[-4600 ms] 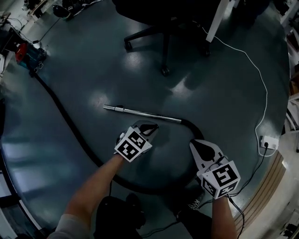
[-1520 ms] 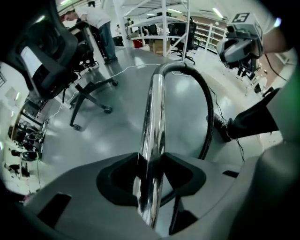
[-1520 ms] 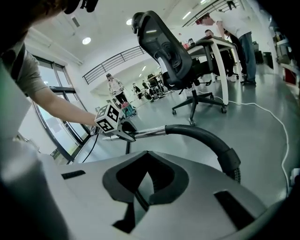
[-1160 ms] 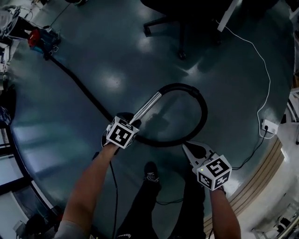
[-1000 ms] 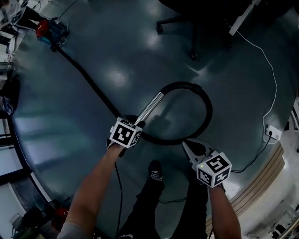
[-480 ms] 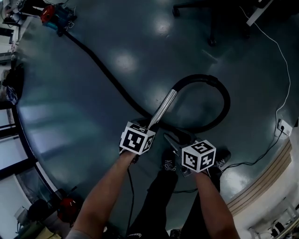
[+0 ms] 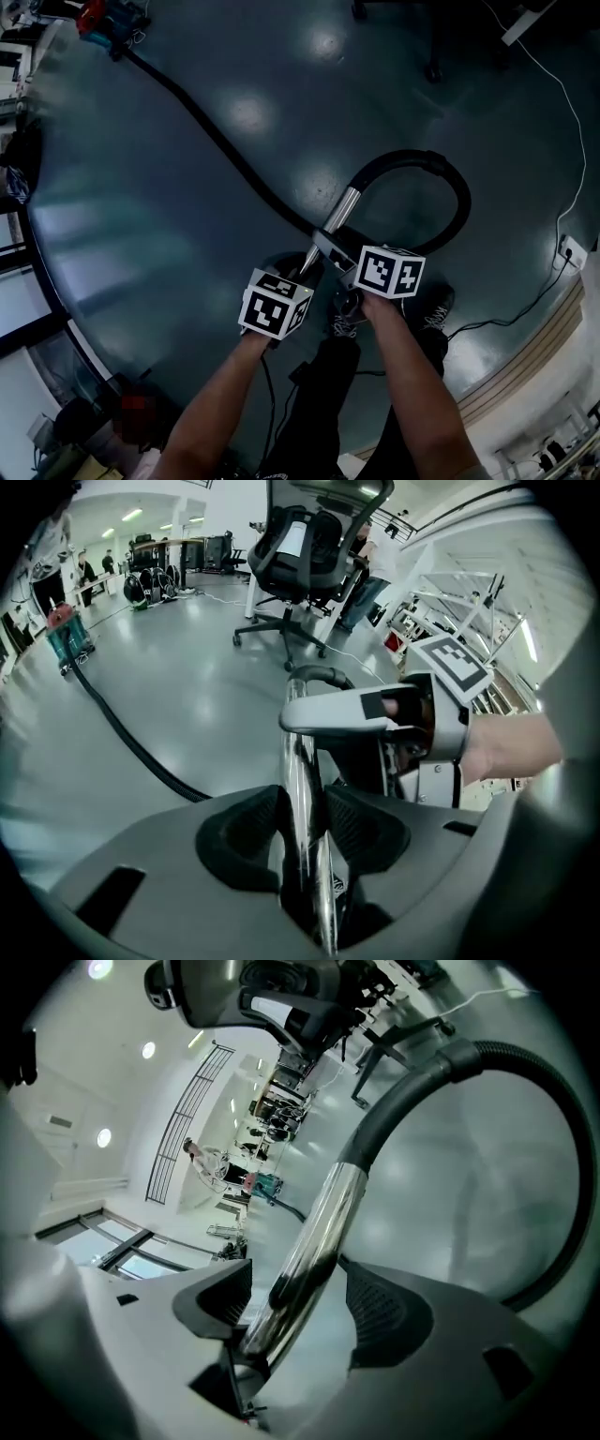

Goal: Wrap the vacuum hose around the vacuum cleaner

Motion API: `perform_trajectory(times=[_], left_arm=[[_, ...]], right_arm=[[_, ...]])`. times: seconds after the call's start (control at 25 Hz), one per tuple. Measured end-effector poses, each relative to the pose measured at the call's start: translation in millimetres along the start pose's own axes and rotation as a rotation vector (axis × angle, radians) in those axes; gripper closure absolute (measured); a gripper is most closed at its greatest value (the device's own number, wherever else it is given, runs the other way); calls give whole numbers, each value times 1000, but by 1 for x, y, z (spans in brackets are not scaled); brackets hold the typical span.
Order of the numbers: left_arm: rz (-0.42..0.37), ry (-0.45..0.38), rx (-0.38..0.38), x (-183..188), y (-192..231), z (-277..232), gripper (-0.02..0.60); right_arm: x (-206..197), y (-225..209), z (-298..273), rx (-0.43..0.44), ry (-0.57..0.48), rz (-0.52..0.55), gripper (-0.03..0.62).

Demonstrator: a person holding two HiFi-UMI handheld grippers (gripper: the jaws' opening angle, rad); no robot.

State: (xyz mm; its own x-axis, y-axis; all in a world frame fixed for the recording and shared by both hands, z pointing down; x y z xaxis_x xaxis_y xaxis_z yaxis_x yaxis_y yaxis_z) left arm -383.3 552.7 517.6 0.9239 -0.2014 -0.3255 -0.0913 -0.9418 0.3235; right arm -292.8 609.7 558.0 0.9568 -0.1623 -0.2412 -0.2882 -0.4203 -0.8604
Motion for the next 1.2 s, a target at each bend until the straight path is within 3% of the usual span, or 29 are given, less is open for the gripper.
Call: perform_trajectory(times=[0.16,0.2,0.28,0.48,0.64,0.84,1.0,1.2], left_arm=[[1,-19,-26,-10,-7,8,419],[-4,-23,-27,-13,-6,11,419],[-2,-29,-32,-18,1,17,419],[1,-41,-67,-34,13,31,417],[10,-46,-99,-41,15,40,417],[3,-80,-100,-34,20,56,417],[-58,-70,-77,-30,27,64,417],[-238,13,-56,-20,11,54,416]], right_arm=[[-8,3,-21,-18,8,-50,301],[-10,6,-24,-31,14,-44,358],[-12,14,-31,-48,35,-13,384],[-18,22,-38,-128,135,215,444],[-20,37,-36,-157,203,453,450],[1,58,-22,-136,142,460,450],[8,77,-2,-102,136,451,450],[15,93,29,-61,167,488,450]])
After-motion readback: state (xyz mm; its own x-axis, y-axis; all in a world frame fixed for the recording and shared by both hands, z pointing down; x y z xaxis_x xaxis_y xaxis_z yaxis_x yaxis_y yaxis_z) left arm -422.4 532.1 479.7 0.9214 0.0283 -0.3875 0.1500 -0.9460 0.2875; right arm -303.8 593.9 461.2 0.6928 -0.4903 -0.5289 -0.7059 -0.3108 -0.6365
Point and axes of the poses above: the fingertips, and each gripper's own axes: z backward along the fingers, y to its left, x out of its top, the point moved 6 cm from there along z, backward along the fingers, and after that the axes turned 2 degrees about z, right-handed, at the moved point
